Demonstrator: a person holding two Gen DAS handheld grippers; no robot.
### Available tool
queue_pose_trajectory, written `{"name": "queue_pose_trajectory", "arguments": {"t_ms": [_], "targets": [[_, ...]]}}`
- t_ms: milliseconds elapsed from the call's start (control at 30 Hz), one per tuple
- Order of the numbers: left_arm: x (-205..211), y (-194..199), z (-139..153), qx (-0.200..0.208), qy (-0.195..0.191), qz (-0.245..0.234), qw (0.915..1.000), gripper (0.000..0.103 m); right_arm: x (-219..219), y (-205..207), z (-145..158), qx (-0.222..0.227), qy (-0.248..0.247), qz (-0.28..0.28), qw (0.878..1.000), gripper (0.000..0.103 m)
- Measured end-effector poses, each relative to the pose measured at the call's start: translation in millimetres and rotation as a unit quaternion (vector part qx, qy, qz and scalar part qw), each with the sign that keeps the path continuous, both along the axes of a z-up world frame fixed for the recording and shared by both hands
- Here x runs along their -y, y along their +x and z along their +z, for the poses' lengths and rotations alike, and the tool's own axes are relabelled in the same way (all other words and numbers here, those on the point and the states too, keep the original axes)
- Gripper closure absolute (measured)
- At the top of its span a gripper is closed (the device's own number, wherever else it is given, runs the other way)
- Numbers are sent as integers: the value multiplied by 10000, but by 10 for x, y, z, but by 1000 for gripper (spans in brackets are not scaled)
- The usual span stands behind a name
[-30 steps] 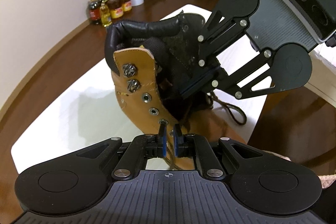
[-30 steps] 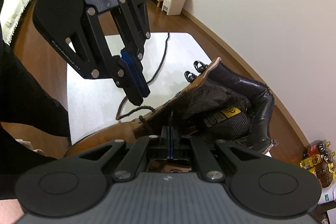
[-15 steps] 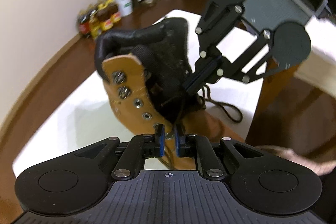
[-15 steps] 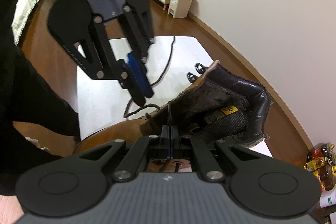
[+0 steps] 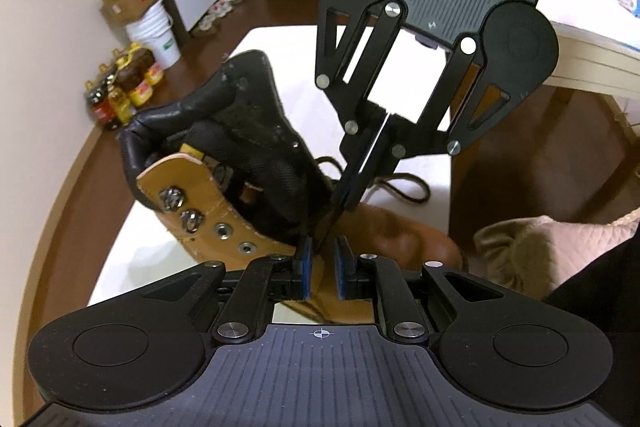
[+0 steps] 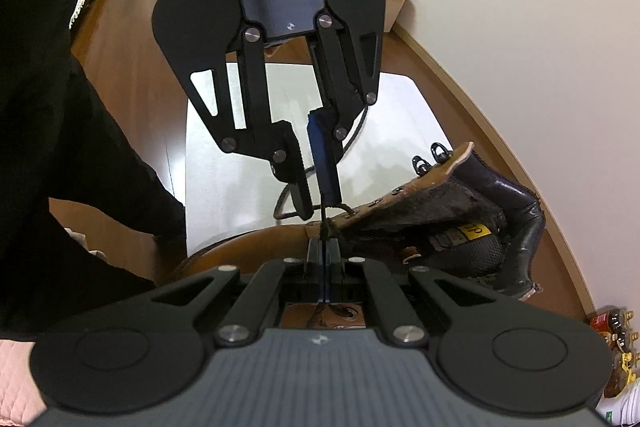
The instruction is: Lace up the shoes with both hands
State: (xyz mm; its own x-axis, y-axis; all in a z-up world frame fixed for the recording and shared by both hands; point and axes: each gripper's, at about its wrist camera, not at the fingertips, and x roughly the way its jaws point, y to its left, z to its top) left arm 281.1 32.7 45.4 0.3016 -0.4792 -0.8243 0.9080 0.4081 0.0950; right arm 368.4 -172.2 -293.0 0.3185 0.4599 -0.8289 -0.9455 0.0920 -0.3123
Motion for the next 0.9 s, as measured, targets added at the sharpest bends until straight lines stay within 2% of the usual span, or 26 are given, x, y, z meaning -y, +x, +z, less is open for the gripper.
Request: {"name": "queue_pose_trajectory", "arguments": {"t_ms": [133, 167, 233, 267, 300, 333, 367, 400, 467, 500, 533, 567, 600, 633, 667, 700, 733, 900], "targets": [[-28, 12, 16, -128, -61, 131, 9998, 101, 0, 14, 9, -83, 84, -173, 9998, 101], [-32, 10, 13, -134, -47, 185, 9997, 101, 5, 31, 14, -153, 119, -313, 9993, 100], [-45, 9, 7, -139, -6, 263, 9996, 101, 48, 112, 40, -512, 305, -962, 9936, 99], [-51, 7, 3, -138, 31, 287, 9995, 101, 80, 149, 51, -709, 456, -1260, 9884, 94], [-58, 3, -1, -136, 77, 306, 9994, 101, 136, 206, 62, -1049, 700, -1695, 9774, 91], [-61, 1, -2, -135, 107, 312, 9994, 101, 208, 270, 66, -1467, 983, -2205, 9593, 86], [-61, -5, -4, -114, 140, 299, 9994, 101, 322, 346, 35, -2080, 1373, -2898, 9241, 84], [-59, -13, -2, -83, 167, 280, 9994, 101, 450, 403, -31, -2675, 1775, -3561, 8776, 84], [-60, -28, 20, -67, 192, 237, 9995, 101, 685, 454, -196, -3632, 2495, -4585, 7718, 84], [-59, -38, 27, -56, 207, 211, 9995, 101, 798, 454, -294, -4032, 2840, -4975, 7137, 84], [-56, -44, 31, -40, 220, 190, 9996, 101, 894, 433, -393, -4358, 3163, -5238, 6600, 84], [-57, -42, 37, -40, 227, 171, 9996, 101, 952, 399, -474, -4564, 3391, -5402, 6204, 84], [-58, -33, 42, -42, 229, 148, 9996, 101, 1028, 334, -601, -4831, 3710, -5619, 5596, 84], [-56, -39, 41, -40, 229, 133, 9996, 101, 1086, 280, -706, -5030, 3954, -5772, 5074, 84], [-49, -54, 39, -49, 234, 101, 9997, 101, 1104, 236, -781, -5157, 4101, -5841, 4740, 84], [-44, -62, 38, -53, 248, 55, 9997, 101, 1120, 161, -903, -5363, 4328, -5903, 4203, 84], [-43, -66, 36, -48, 258, 30, 9997, 101, 1121, 114, -973, -5475, 4452, -5915, 3900, 84], [-47, -90, 24, -62, 274, -117, 9995, 101, 1063, -37, -1165, -5678, 4828, -5927, 3054, 84]]}}
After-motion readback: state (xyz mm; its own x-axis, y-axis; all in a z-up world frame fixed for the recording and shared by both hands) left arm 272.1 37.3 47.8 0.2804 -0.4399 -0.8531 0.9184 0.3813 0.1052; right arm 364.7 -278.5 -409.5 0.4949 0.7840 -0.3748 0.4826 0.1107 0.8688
